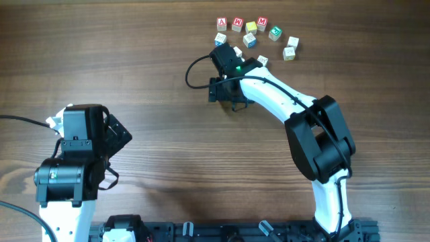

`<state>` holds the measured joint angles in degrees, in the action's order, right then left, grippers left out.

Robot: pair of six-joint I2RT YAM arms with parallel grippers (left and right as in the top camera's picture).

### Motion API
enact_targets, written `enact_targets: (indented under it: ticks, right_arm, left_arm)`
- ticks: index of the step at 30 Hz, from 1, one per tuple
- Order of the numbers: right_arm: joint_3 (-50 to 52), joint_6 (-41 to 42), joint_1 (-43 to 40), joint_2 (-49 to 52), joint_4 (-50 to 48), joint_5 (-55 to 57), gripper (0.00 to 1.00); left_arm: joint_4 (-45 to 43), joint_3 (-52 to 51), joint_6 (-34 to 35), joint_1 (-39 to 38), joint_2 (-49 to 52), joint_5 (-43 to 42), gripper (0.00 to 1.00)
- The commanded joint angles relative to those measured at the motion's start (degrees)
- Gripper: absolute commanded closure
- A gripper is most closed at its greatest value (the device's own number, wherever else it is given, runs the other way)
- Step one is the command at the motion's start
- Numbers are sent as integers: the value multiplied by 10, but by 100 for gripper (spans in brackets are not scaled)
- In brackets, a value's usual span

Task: Form a tower

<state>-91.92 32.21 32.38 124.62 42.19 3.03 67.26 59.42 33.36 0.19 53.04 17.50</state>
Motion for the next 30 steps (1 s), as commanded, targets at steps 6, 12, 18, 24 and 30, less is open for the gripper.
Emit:
enact_targets:
  ticks: [6, 12, 18, 24, 30]
  right_arm:
    - [-186, -53, -11, -35, 99, -5, 0]
    - [-212, -293, -111, 32, 14, -127, 0]
    - [-212, -463, -127, 112, 0, -193, 0]
    - [-212, -474, -124, 175, -71, -134, 1]
    - [-212, -493, -125, 181, -99, -113, 33]
  left_arm:
    - [0, -1, 5, 5, 0, -1, 0]
    - [0, -1, 5, 5, 0, -1, 0]
    - [0, -1, 5, 5, 0, -1, 0]
    - [0, -1, 5, 5, 0, -1, 0]
    - [0, -1, 5, 5, 0, -1, 0]
